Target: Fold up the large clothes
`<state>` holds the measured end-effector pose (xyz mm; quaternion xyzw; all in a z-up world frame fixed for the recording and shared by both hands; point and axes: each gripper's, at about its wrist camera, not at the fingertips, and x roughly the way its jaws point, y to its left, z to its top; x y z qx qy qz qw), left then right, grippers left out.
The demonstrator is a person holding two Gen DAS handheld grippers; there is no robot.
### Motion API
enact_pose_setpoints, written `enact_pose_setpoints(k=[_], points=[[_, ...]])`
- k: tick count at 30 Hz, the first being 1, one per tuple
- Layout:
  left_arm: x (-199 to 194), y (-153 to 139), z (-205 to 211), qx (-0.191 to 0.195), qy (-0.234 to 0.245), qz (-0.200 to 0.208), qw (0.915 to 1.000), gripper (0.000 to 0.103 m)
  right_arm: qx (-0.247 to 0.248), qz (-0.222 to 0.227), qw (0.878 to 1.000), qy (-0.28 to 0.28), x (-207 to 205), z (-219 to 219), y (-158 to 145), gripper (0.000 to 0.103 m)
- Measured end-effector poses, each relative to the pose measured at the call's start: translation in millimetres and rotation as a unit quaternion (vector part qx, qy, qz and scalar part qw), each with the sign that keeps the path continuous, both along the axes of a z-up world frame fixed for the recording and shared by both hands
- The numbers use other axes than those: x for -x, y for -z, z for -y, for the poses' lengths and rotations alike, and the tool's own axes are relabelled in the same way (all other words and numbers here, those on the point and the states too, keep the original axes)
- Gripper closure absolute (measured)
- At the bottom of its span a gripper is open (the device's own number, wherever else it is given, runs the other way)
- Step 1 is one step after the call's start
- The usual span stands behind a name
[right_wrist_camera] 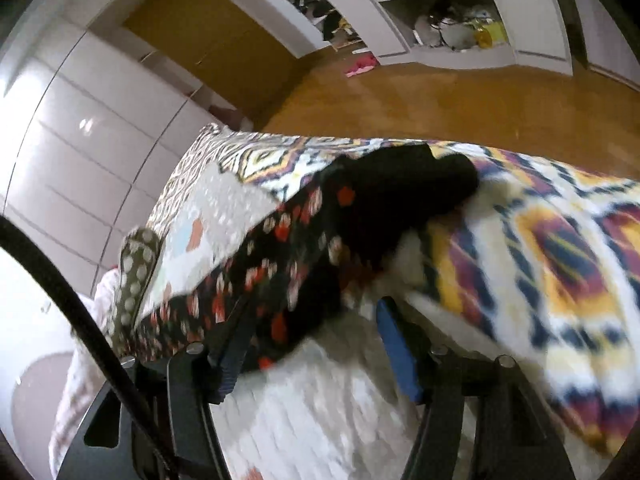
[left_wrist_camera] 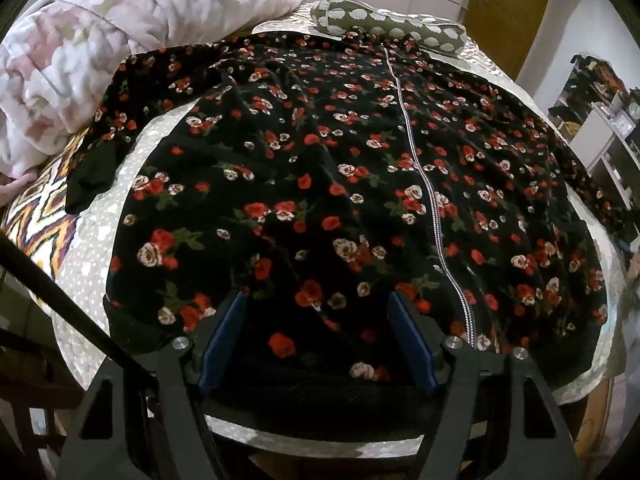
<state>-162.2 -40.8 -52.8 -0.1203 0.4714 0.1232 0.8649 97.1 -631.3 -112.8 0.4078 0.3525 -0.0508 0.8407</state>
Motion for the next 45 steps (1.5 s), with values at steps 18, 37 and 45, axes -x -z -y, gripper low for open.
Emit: enact_pose_setpoints(k=[18, 37, 45], points=[[62.0, -42.5, -101.8, 0.006, -0.101, 0.114, 0.9883, 0.031, 0.195, 0.071, 0.963, -0.175, -61.7, -210.1, -165.9, 0.095], [153.1, 13.9, -225.8, 0.050, -0.244, 0.122, 0.9608, 0.031, 0.421, 0.074, 0.748, -0.508, -6.0, -741.9, -55.0, 0.080], [144.4, 13.8, -218.3, 0.050, -0.235, 0.119, 0.9633, 0.031, 0.454, 0.165, 0.645, -0.592, 63.1, -797.6, -65.4, 0.071]])
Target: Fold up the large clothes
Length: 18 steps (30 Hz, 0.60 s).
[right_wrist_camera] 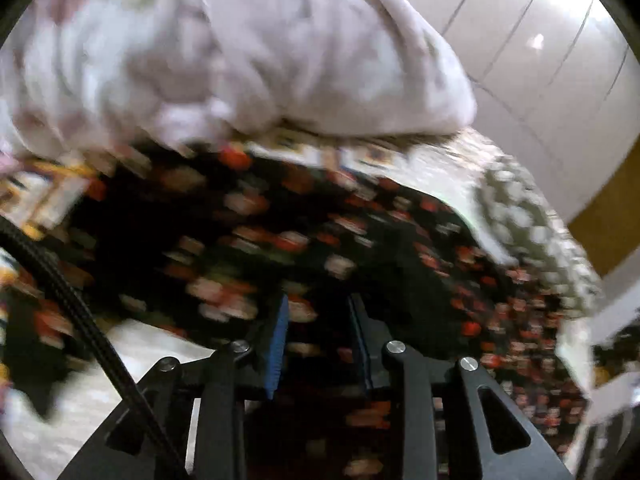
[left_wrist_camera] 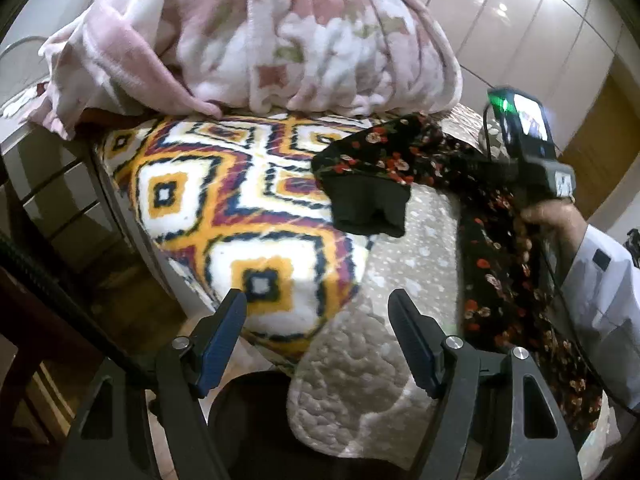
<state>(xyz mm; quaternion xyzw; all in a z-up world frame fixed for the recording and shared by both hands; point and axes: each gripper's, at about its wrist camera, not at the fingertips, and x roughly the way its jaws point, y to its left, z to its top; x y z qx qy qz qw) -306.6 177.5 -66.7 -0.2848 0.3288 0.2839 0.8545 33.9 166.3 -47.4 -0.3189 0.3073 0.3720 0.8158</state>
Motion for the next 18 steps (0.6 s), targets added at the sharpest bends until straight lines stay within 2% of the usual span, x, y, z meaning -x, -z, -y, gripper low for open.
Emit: enact_pose_setpoints(k=[4, 8, 13, 18], points=[[-5.8, -4.4, 7.1, -0.017, 0.005, -0.006, 0.9998, 0.031, -0.049, -0.031, 0.998, -0.011, 16.1, 17.7, -22.9, 0.054], [-21.8, -5.2, 2.4, -0.047, 0.012, -0.026, 0.9985, 0.030, -0.072, -0.045, 0.996, 0.007, 21.9, 67.1, -36.1, 0.050], [-70.3, 2.6, -26.5, -0.075, 0.041, -0.055, 0.9948, 0.025, -0.101, -0.068, 0.991, 0.048, 23.1, 150.4, -47.9, 0.044], [-131.7, 27.3, -43.1, -0.083, 0.103, -0.086, 0.9875, 0.025, -0.125, -0.103, 0.982, 0.100, 17.2, 215.2, -43.0, 0.043]])
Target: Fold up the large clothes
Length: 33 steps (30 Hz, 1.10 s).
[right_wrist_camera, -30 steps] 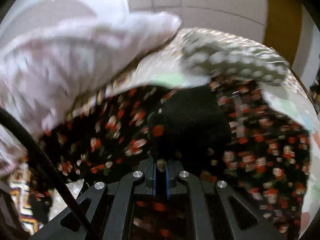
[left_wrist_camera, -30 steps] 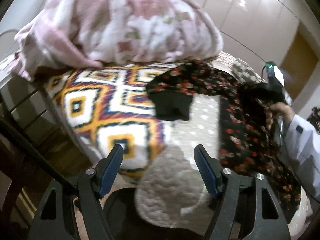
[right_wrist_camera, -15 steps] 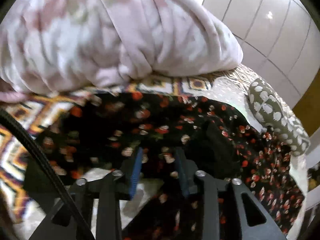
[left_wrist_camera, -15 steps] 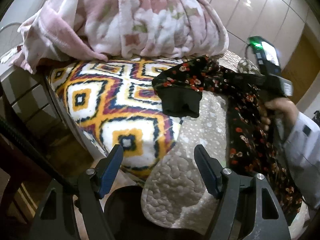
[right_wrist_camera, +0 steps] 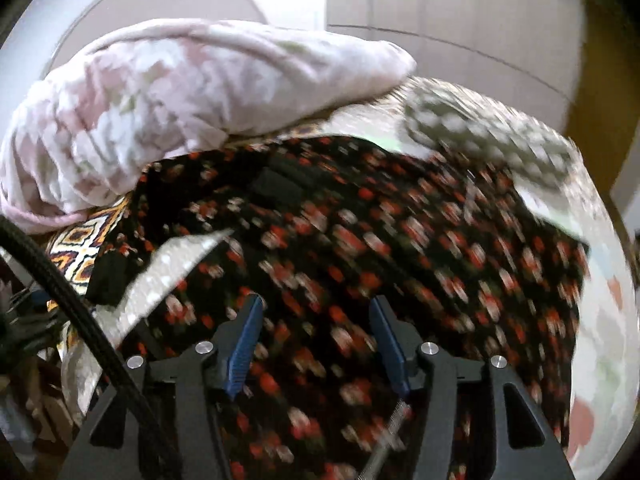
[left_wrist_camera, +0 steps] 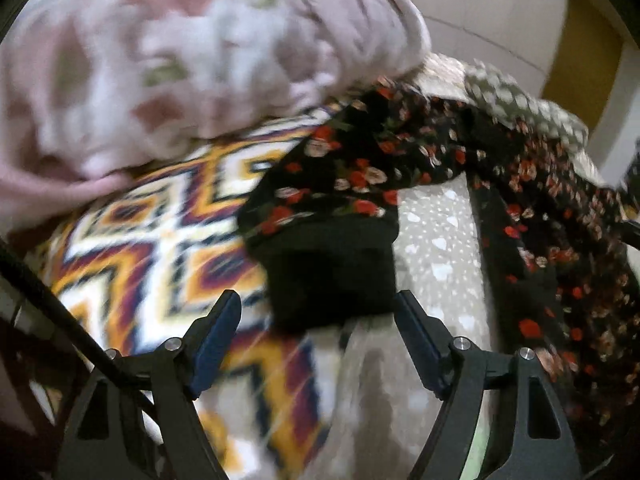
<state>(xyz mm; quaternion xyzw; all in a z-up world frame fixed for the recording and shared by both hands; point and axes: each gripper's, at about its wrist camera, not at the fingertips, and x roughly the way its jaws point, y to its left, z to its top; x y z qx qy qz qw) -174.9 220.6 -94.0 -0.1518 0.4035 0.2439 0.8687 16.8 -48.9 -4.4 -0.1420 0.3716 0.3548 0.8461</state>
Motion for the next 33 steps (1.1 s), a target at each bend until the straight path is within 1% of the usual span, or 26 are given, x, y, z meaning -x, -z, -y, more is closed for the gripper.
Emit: enact_pose_setpoints(k=[1, 2, 3, 4, 5, 6, 7, 8, 9, 10, 12, 14, 17, 20, 22, 23, 25, 26, 27, 29, 31, 32, 33], points=[[-12.0, 5.9, -0.4, 0.000, 0.011, -0.012, 0.9999, 0.025, -0.001, -0.005, 1.000, 0.009, -1.5, 9.2, 2.1, 0.043], [-20.7, 10.7, -1.3, 0.001, 0.019, -0.022, 0.9996, 0.029, -0.001, -0.009, 1.000, 0.019, -2.2, 18.0, 4.5, 0.043], [-30.8, 16.1, -3.1, 0.000, 0.030, -0.033, 0.9990, 0.044, 0.001, -0.010, 1.000, 0.027, -3.0, 26.5, 6.9, 0.043], [-35.2, 17.6, -5.5, -0.001, 0.034, -0.038, 0.9987, 0.053, 0.002, -0.010, 0.999, 0.035, -3.9, 33.2, 9.0, 0.043], [-38.3, 16.8, -9.9, -0.004, 0.030, -0.041, 0.9987, 0.080, 0.002, -0.010, 0.999, 0.040, -4.3, 38.1, 10.3, 0.043], [-40.4, 13.3, -18.9, -0.002, 0.018, -0.046, 0.9988, 0.089, 0.003, -0.009, 0.999, 0.046, -4.8, 44.1, 11.5, 0.043], [-39.8, 6.7, -33.2, 0.025, 0.010, -0.031, 0.9992, 0.090, 0.003, -0.008, 0.999, 0.053, -5.7, 49.7, 12.6, 0.043], [-37.0, -3.3, -50.6, 0.051, -0.006, -0.007, 0.9987, 0.091, 0.002, -0.008, 0.998, 0.057, -6.7, 53.0, 13.5, 0.043], [-34.9, -12.2, -64.1, 0.055, -0.027, 0.004, 0.9981, 0.092, 0.000, -0.009, 0.998, 0.060, -7.7, 56.4, 14.3, 0.043], [-32.2, -24.3, -81.6, 0.050, -0.057, 0.014, 0.9970, 0.092, -0.001, -0.008, 0.998, 0.062, -8.2, 58.5, 14.9, 0.043], [-28.4, -45.7, -111.0, 0.049, -0.096, 0.036, 0.9935, 0.093, -0.005, -0.007, 0.998, 0.063, -8.9, 59.3, 16.0, 0.043], [-25.4, -63.9, -137.7, 0.068, -0.120, 0.058, 0.9888, 0.094, -0.009, -0.011, 0.998, 0.061, -9.5, 57.2, 18.1, 0.043], [-24.7, -82.6, -157.9, 0.082, -0.135, 0.075, 0.9845, 0.095, -0.020, -0.022, 0.998, 0.059, -6.9, 56.4, 23.2, 0.043], [-31.8, -91.5, -155.1, 0.086, -0.123, 0.072, 0.9861, 0.095, -0.026, -0.035, 0.998, 0.051, -2.6, 53.3, 29.3, 0.043], [-32.4, -94.3, -149.3, 0.083, -0.124, 0.072, 0.9862, 0.093, -0.031, -0.044, 0.998, 0.037, 1.3, 47.4, 29.8, 0.043], [-30.5, -94.7, -148.2, 0.080, -0.131, 0.071, 0.9856, 0.091, -0.034, -0.046, 0.998, 0.028, 3.6, 43.4, 28.4, 0.043], [-23.3, -95.7, -152.3, 0.076, -0.164, 0.072, 0.9809, 0.079, -0.035, -0.042, 0.998, 0.005, 9.8, 27.9, 23.0, 0.043], [-15.8, -96.3, -156.2, 0.079, -0.177, 0.076, 0.9781, 0.067, -0.031, -0.039, 0.999, -0.010, 13.9, 16.7, 20.0, 0.043], [-5.5, -95.5, -161.2, 0.085, -0.192, 0.084, 0.9741, 0.060, -0.026, -0.035, 0.999, -0.027, 18.5, 3.0, 17.0, 0.043], [11.5, -96.9, -165.2, 0.081, -0.205, 0.090, 0.9712, 0.060, -0.019, -0.030, 0.998, -0.056, 27.6, -24.3, 12.6, 0.043], [28.8, -101.3, -159.8, 0.058, -0.202, 0.090, 0.9735, 0.059, -0.011, -0.025, 0.995, -0.095, 40.3, -58.0, 9.4, 0.041], [37.8, -103.7, -154.5, 0.045, -0.202, 0.092, 0.9741, 0.055, -0.005, -0.023, 0.993, -0.117, 48.2, -77.9, 9.0, 0.039], [48.9, -106.0, -147.1, 0.032, -0.202, 0.096, 0.9742, 0.048, 0.003, -0.017, 0.990, -0.142, 57.8, -99.8, 9.5, 0.039]])
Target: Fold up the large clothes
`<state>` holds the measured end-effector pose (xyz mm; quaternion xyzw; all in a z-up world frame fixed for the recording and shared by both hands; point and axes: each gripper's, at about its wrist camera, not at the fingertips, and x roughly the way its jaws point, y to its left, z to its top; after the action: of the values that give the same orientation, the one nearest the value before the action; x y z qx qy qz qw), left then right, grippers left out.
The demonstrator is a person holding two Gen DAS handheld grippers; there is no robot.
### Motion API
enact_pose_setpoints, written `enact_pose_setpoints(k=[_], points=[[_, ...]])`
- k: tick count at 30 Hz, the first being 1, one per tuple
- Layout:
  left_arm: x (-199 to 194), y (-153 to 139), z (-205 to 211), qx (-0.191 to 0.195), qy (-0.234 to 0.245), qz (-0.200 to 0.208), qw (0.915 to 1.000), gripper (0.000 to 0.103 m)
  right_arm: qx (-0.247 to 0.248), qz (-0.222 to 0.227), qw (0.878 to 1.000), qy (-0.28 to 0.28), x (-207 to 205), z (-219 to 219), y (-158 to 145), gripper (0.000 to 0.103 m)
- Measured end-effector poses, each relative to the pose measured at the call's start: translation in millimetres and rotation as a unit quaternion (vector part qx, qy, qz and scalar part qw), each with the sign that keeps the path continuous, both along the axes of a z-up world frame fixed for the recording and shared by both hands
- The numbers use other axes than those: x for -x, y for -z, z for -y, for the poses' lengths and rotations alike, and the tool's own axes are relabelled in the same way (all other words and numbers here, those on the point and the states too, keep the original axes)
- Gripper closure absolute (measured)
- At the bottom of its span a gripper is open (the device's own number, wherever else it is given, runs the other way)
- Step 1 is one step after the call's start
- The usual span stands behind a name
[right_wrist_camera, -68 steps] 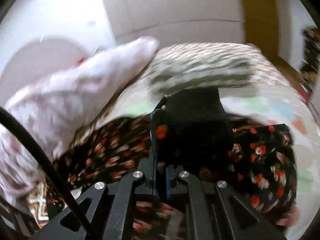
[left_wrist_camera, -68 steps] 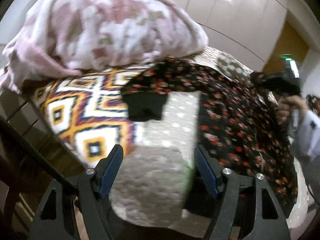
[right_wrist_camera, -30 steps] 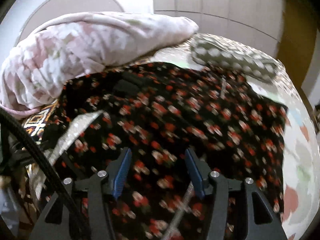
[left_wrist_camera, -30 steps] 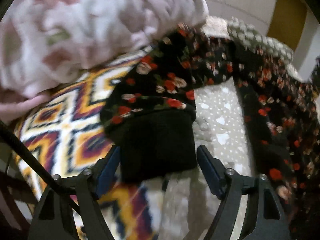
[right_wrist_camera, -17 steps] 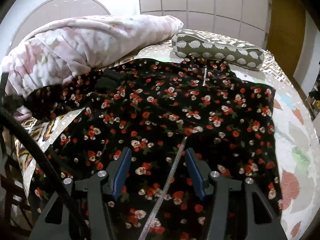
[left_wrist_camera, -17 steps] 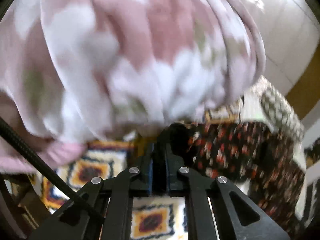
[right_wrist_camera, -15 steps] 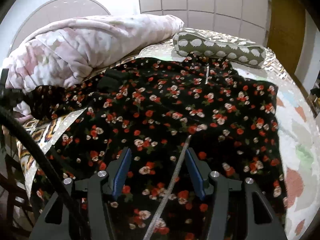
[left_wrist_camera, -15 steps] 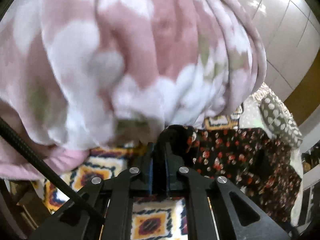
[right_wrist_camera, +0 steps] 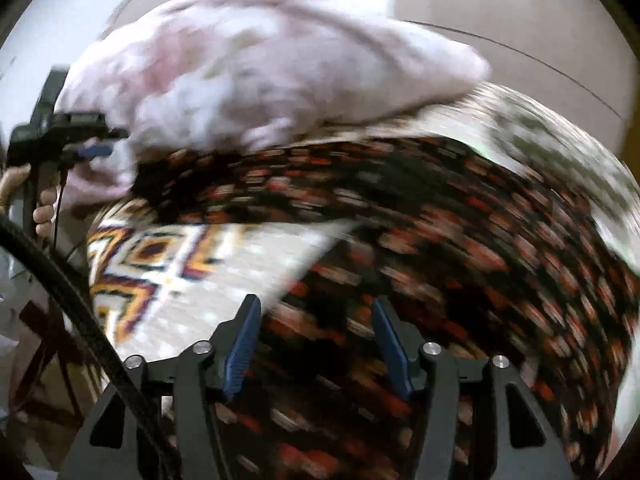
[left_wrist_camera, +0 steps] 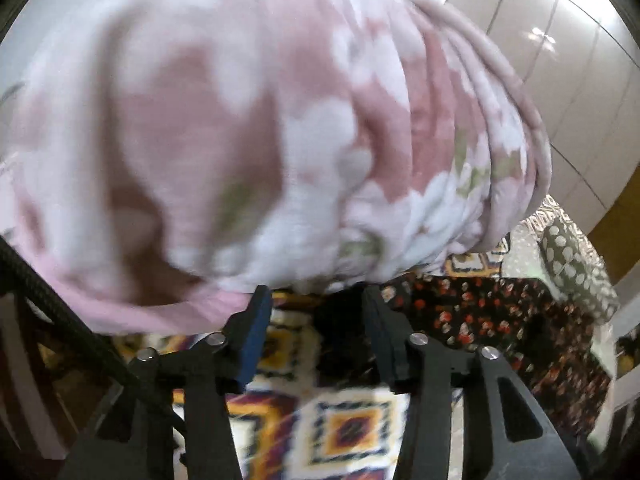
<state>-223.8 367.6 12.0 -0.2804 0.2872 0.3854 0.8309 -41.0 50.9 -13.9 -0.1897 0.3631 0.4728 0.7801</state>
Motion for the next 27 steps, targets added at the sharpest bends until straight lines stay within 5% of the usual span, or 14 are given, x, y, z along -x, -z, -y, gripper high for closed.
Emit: enact_pose_setpoints(k=[3, 9, 18, 19, 20, 21, 27], points=[[32.7, -0.9, 24.9, -0.027, -0.008, 0.010, 0.9995, 0.039, 0.026, 0.031, 0.997, -0.060, 28.2, -61.8, 6.4, 0.038], [90.9, 16.8, 71.5, -0.035, -0.012, 0.015, 0.9992, 0.036, 0.058, 0.088, 0.983, -0.148, 84.8, -177.3, 26.7, 0.034], [121.2, 47.5, 96.0, 0.001, -0.006, 0.005, 1.0000, 0.036, 0.103, 0.135, 0.977, -0.127, 108.4, -272.5, 62.5, 0.025], [120.2, 50.4, 96.6, 0.004, -0.008, 0.002, 1.0000, 0.036, 0.114, 0.137, 0.977, -0.114, 103.6, -278.1, 67.9, 0.036], [118.5, 52.7, 97.8, 0.007, -0.008, -0.001, 0.9999, 0.036, 0.120, 0.138, 0.978, -0.103, 99.8, -281.2, 71.4, 0.072], [116.4, 54.9, 100.3, 0.011, -0.007, -0.003, 0.9999, 0.036, 0.122, 0.121, 0.980, -0.098, 93.0, -282.3, 72.9, 0.090], [101.6, 46.3, 119.5, -0.002, 0.008, 0.000, 1.0000, 0.036, 0.012, 0.008, 0.999, -0.031, 45.4, -232.2, 6.2, 0.092]])
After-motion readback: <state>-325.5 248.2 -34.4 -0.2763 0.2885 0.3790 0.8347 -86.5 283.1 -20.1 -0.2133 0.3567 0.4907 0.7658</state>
